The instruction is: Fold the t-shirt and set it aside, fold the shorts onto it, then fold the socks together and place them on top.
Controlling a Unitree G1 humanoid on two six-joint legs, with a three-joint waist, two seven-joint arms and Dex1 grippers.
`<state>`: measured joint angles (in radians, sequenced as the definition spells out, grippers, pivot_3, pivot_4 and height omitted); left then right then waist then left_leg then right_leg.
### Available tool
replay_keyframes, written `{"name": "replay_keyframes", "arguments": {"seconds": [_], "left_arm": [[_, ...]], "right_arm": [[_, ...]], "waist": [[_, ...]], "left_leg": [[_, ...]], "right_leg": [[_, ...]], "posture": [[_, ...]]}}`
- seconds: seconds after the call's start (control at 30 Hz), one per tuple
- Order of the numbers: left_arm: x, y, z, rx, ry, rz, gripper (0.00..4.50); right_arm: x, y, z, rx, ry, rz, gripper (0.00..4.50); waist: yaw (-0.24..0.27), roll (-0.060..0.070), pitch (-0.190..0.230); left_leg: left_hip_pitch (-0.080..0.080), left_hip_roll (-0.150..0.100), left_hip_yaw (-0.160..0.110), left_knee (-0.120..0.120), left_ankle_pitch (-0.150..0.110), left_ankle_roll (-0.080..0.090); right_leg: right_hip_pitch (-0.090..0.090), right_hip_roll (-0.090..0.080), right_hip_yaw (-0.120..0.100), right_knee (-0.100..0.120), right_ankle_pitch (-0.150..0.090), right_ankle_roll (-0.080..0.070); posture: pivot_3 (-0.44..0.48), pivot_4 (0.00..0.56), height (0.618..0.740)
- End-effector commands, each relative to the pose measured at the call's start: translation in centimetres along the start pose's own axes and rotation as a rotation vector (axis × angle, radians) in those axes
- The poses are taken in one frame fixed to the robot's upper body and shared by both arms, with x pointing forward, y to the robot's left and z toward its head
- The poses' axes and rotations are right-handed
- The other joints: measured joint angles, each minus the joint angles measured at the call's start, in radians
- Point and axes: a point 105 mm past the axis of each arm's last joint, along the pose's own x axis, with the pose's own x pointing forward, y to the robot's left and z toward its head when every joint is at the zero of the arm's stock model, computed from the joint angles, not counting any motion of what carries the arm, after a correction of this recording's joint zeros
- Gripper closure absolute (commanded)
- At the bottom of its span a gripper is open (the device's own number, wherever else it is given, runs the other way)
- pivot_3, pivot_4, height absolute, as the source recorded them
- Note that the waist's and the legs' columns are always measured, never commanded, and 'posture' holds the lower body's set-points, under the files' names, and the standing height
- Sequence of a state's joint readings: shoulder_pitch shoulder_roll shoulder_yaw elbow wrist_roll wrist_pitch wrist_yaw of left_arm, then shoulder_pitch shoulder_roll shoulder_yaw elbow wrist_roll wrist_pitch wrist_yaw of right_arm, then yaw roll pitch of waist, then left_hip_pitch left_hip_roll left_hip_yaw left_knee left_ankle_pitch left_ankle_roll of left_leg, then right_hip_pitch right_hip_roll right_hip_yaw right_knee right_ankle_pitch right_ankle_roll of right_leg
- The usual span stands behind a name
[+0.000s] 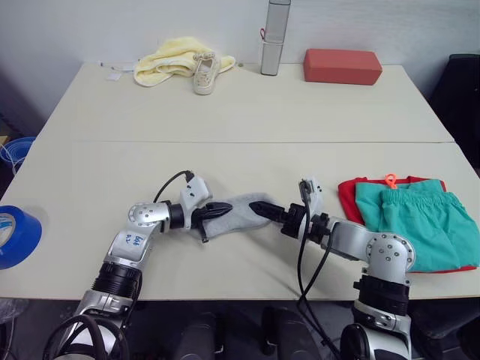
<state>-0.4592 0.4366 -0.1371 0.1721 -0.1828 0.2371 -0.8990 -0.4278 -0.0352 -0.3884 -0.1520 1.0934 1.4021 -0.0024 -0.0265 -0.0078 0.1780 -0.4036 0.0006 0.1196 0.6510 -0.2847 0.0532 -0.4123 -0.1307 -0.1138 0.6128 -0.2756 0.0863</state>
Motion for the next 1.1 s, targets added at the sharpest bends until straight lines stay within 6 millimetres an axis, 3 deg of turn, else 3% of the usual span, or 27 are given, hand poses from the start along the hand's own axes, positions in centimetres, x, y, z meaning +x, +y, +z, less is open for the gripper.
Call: {"name": "replay_keyframes", "arguments": {"seconds": [0.03,0.23,0.4,0.7,0.87,1.1], "left_arm": [[0.2,-0.3,0.3,0.014,-0.010,-0.024,4.50],[0.2,-0.1,0.7,0.027,-0.022,-0.033,4.50],[1.0,-0.5,1.8,0.044,-0.067,-0.072,4.50],[4.1,-2.2,3.9,0.065,-0.144,-0.167,4.50],[5.1,-2.4,3.8,0.065,-0.133,-0.174,4.50],[6.1,-1.1,2.6,0.062,-0.074,-0.097,4.50]], "right_arm": [[0.4,-0.2,-0.5,0.036,0.025,-0.002,0.60],[0.7,0.1,0.1,0.043,-0.016,0.014,2.68],[-0.4,-0.2,1.9,0.017,-0.102,-0.013,4.42],[-5.1,-1.7,4.0,-0.060,-0.204,-0.119,4.47],[-7.2,-2.2,4.1,-0.106,-0.199,-0.163,4.47],[-8.8,-3.0,3.6,-0.134,-0.161,-0.213,4.47]], "waist": [[-0.001,0.000,0.000],[-0.001,0.000,0.000],[0.002,0.000,0.000],[0.004,0.000,0.000],[0.001,0.000,0.000],[0.008,0.000,0.000]], "left_leg": [[0.000,0.000,0.000,0.000,0.000,0.000],[0.000,0.000,0.000,0.000,0.000,0.000],[-0.001,0.000,0.000,0.000,0.000,0.001],[-0.002,-0.001,0.000,-0.001,0.000,0.002],[-0.002,-0.001,0.000,-0.001,0.000,0.002],[-0.002,-0.001,0.000,0.000,0.000,0.003]], "right_leg": [[0.000,0.000,0.000,0.000,0.000,0.000],[0.000,0.000,0.000,0.000,0.000,0.000],[0.000,0.000,0.000,0.000,0.000,0.000],[0.000,-0.001,0.000,-0.002,0.000,0.001],[-0.001,0.000,0.000,-0.002,0.000,0.001],[0.000,-0.001,0.000,-0.002,0.001,0.001]], "posture": [[0.000,0.150,0.740],[0.000,0.150,0.740],[0.000,0.150,0.740],[0.000,0.150,0.740],[0.000,0.150,0.740],[0.000,0.150,0.740]]}}
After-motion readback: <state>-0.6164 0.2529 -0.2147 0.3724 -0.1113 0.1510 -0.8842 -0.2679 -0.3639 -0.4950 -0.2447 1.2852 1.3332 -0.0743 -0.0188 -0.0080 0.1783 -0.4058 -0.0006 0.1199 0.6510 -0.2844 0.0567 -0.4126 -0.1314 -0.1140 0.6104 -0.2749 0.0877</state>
